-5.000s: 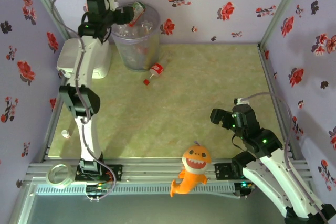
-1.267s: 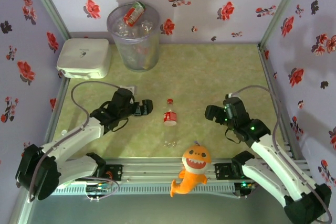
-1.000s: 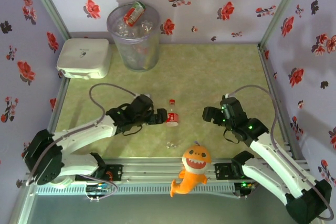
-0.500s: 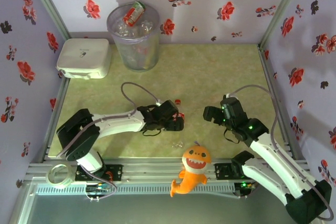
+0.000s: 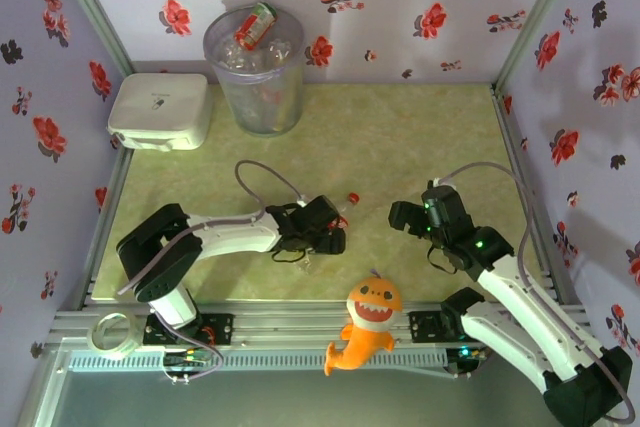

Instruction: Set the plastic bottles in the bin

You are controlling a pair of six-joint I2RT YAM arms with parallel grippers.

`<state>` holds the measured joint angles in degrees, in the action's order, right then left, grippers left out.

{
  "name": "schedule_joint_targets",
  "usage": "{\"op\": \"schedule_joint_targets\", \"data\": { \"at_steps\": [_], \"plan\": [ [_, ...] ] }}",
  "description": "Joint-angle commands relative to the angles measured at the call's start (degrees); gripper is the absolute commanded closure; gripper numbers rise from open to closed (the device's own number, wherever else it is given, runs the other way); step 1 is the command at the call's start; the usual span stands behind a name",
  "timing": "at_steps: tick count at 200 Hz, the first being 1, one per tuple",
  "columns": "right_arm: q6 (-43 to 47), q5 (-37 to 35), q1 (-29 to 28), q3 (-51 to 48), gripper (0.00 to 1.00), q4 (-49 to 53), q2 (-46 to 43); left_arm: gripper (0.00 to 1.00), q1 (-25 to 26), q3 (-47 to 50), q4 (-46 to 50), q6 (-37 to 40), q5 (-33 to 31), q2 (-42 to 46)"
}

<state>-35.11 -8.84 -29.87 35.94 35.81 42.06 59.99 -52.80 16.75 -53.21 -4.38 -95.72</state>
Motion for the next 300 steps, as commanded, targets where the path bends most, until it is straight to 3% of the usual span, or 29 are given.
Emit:
{"op": "schedule_joint_targets", "data": {
  "at_steps": [1, 49, 100, 133, 173, 202, 236, 280, 300],
  "plan": [
    [0.3, -1.3, 0.4, 0.1, 0.05, 0.1, -0.1, 0.18, -1.2, 1.8, 2.8, 1.3, -1.5, 1.4],
    [0.1, -0.8, 0.6, -0.3, 0.05, -1.3, 0.9, 0.37, -3.0, 3.3, 5.5, 2.6, -3.6, 4.6],
    [0.5, -0.8, 0.7, 0.0, 0.05, -1.5, 1.6, 0.46, -4.6, 2.4, 8.1, 4.8, -4.6, 6.4],
    [1.0, -1.2, 0.8, 0.0, 0.05, -0.9, 1.2, 0.53, -8.3, -1.2, 12.5, 11.5, -7.0, 10.9],
    [0.8, -1.3, 0.8, 0.0, 0.05, -0.3, 0.3, 0.54, -14.3, -12.1, 19.3, 24.3, -9.8, 14.9],
    [0.8, -1.3, 0.9, -0.3, 0.05, 0.1, -1.2, 0.62, -20.9, -24.3, 23.0, 36.3, -9.3, 14.8],
    [0.4, -1.1, 0.9, 0.6, 0.05, 2.0, -1.7, 0.67, -26.1, -38.9, 19.6, 49.3, -9.5, 11.1],
    [0.6, -2.7, 0.9, 1.4, 0.05, 5.8, -5.3, 0.93, -34.7, -56.7, 10.8, 58.2, -7.6, -0.6],
    [0.7, -3.5, 0.9, 1.7, 0.05, 7.6, -6.7, 1.00, -37.6, -66.1, 8.4, 60.6, -7.8, -8.0]
  ]
}}
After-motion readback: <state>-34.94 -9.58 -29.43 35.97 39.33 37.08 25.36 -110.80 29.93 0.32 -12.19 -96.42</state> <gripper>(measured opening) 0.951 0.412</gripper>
